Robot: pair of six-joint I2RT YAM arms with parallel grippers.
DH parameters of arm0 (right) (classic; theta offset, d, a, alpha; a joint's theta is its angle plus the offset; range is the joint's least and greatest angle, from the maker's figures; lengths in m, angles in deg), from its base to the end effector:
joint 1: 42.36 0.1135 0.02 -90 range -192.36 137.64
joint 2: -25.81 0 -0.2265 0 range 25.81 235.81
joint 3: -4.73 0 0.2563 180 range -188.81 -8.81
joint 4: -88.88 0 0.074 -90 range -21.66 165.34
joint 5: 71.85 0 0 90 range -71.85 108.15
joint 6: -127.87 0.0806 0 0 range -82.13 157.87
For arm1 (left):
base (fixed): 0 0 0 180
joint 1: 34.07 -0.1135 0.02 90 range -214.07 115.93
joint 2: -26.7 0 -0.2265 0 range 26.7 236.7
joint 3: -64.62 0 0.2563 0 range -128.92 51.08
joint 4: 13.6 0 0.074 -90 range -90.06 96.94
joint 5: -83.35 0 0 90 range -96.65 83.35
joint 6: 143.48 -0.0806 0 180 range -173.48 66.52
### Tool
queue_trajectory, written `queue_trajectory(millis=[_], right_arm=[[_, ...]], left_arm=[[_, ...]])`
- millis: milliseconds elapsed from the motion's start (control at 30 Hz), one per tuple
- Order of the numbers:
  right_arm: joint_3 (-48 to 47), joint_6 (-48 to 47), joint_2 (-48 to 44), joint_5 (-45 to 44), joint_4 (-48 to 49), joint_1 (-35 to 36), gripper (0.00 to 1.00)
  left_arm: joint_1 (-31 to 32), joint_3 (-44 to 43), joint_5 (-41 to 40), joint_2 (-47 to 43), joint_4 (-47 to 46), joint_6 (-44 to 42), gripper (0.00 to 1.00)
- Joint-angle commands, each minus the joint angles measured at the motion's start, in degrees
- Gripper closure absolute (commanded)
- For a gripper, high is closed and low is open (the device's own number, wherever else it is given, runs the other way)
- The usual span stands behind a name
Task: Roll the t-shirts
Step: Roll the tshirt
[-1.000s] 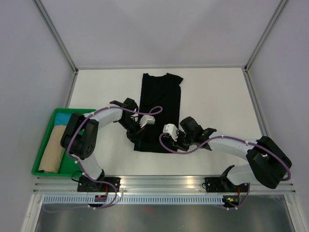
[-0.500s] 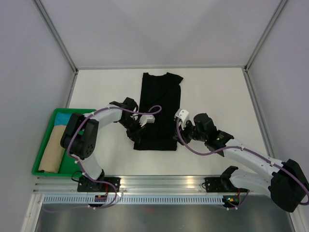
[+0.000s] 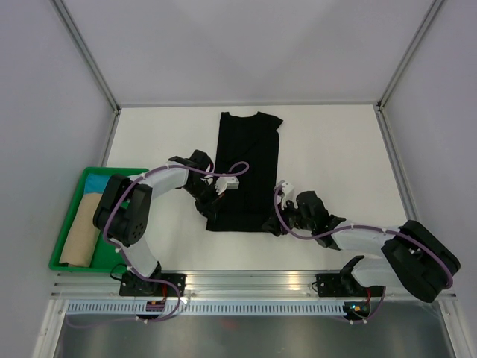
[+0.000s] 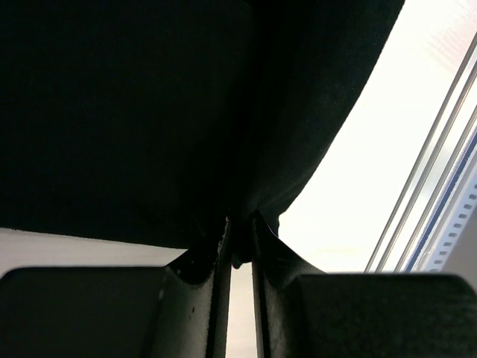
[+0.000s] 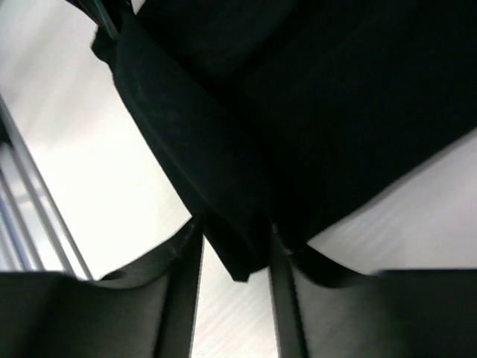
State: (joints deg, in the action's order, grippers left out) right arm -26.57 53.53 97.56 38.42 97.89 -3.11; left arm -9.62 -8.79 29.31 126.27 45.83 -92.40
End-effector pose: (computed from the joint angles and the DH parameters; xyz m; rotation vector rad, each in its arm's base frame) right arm 0.1928 0.1936 0.0843 -0.6708 2.1250 0.9249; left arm 0.2521 -0.1666 0.0850 1.5278 2.4074 -0.9041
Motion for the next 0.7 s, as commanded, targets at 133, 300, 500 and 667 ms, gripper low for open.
queue_trajectory(millis=[133, 300, 500, 667], right_arm=[[0.27, 6.4, 3.4, 4.34, 11.3, -0.48, 0.96], [0.53, 9.3, 0.5, 3.1, 5.49, -3.46, 1.0], [1.94, 12.37, 3.73, 4.33, 6.55, -6.37, 1.0], [-0.34, 14.4, 8.14, 6.8, 3.75, -7.95, 1.0]], left_arm=[[-0.54, -1.91, -1.25, -3.41, -2.12, 3.5, 0.82], [-1.07, -1.73, -4.14, -3.6, -3.78, 4.63, 0.81], [-1.16, -1.47, -7.22, -2.45, -5.46, 7.7, 0.83], [-1.16, -0.77, -9.68, -4.55, -9.66, 14.56, 0.75]])
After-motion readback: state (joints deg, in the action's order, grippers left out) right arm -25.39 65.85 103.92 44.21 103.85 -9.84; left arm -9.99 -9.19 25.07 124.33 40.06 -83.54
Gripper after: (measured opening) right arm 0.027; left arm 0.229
